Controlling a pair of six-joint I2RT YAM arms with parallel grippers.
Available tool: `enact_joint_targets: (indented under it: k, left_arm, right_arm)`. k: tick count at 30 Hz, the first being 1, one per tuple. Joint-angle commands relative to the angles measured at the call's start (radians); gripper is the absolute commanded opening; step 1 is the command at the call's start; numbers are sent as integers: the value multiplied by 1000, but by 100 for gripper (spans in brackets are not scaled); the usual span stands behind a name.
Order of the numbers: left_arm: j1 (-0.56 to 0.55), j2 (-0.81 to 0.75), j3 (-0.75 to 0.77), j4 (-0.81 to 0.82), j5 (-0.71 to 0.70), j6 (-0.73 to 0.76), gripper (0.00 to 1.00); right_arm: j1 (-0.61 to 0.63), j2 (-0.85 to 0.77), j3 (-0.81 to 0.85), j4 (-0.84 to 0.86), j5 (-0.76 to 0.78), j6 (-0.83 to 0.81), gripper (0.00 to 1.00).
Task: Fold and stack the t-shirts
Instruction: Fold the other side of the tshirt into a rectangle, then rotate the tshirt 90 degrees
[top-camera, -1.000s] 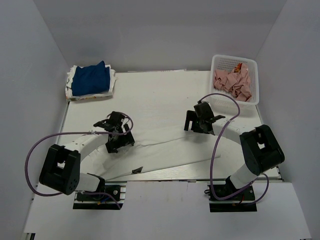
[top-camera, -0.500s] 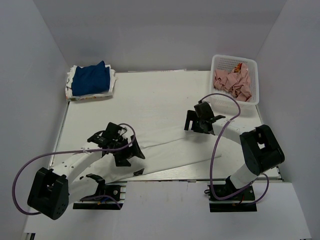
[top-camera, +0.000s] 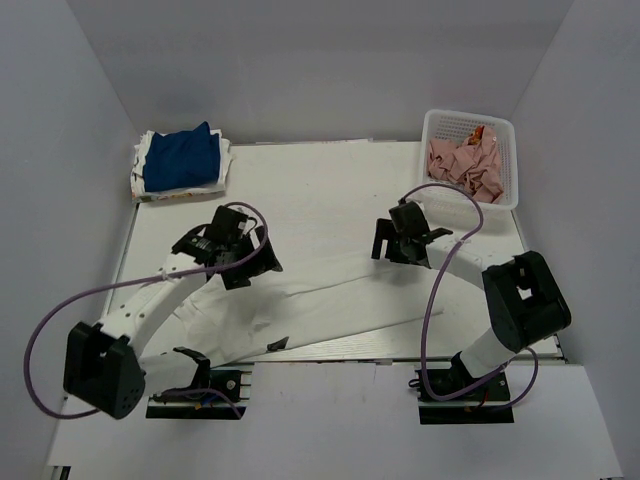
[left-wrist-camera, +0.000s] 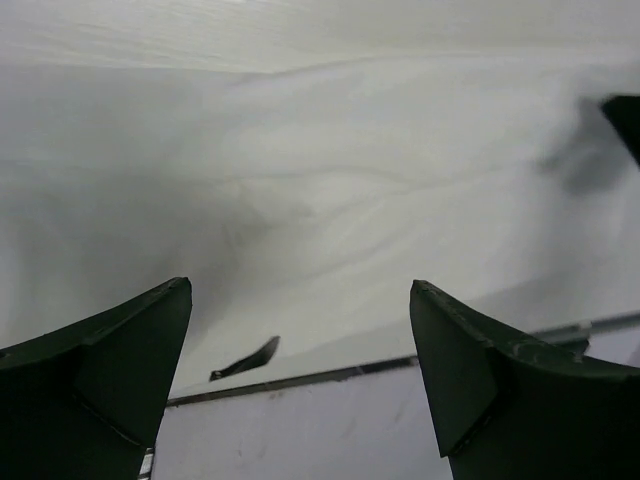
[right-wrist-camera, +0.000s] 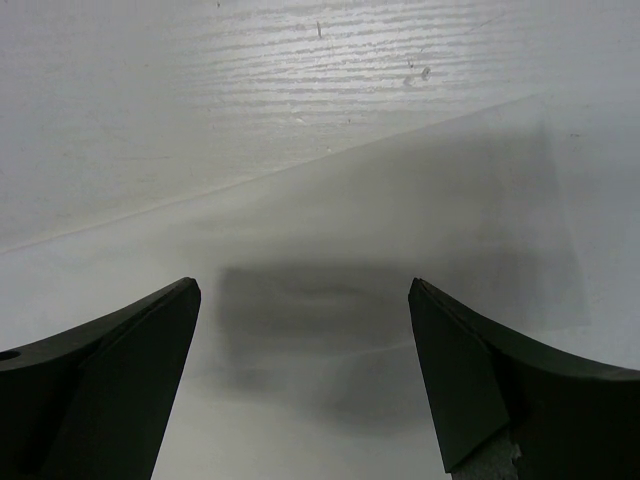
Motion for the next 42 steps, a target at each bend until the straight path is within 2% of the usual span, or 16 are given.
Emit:
enact_joint_targets:
  k: [1, 4, 9, 12, 13, 16, 21, 22, 24, 26, 27, 29, 30, 33, 37, 42]
  left_arm:
    - [13, 122, -16, -50, -109, -57, 100]
    - [22, 176, -69, -36, -124, -132, 100]
    - [33, 199, -214, 109, -140, -190, 100]
    - [53, 283, -195, 182, -181, -190, 100]
    - [53, 369, -171, 195, -192, -180, 100]
    - [62, 512, -33, 206, -207, -144, 100]
    - [62, 832, 316, 231, -196, -51, 100]
    - [62, 887, 464, 191, -170, -35, 100]
    - [48, 1005, 629, 133, -158, -5, 100]
    - [25, 1176, 876, 56, -130, 5, 100]
    - [25, 1228, 1026, 36, -98, 5, 100]
    - [25, 1369, 1165, -2, -69, 17, 100]
    - [25, 1412, 1301, -13, -30, 17, 100]
    - [25, 1534, 1467, 43, 96, 6, 100]
    - [25, 1543, 1416, 377, 242, -61, 100]
    - [34, 1635, 1540, 491, 322, -173, 100]
  right_arm:
    - [-8, -18, 62, -24, 41, -32, 91]
    - [-16, 12, 85, -30, 51, -42, 91]
    - [-26, 80, 95, -7, 18, -46, 91]
    - [-26, 91, 66, 7, -28, -26, 91]
    - [-25, 81, 44, 2, -40, -14, 91]
    - [-17, 37, -38, -1, -82, 13, 91]
    - [39, -148, -234, 3, -146, 78, 91]
    - [47, -170, -250, -17, -157, 84, 91]
    - [98, -240, -289, -45, -189, 98, 91]
    - [157, -274, -302, -63, -197, 95, 91]
    - [194, -287, -305, -94, -255, 98, 91]
    - [231, -294, -296, -120, -298, 99, 91]
    - [286, -298, -294, -122, -341, 90, 91]
    - [364, -301, -279, -120, -439, 35, 91]
    - [441, -264, -239, -84, -533, -69, 91]
    - [526, -202, -196, -105, -545, -144, 91]
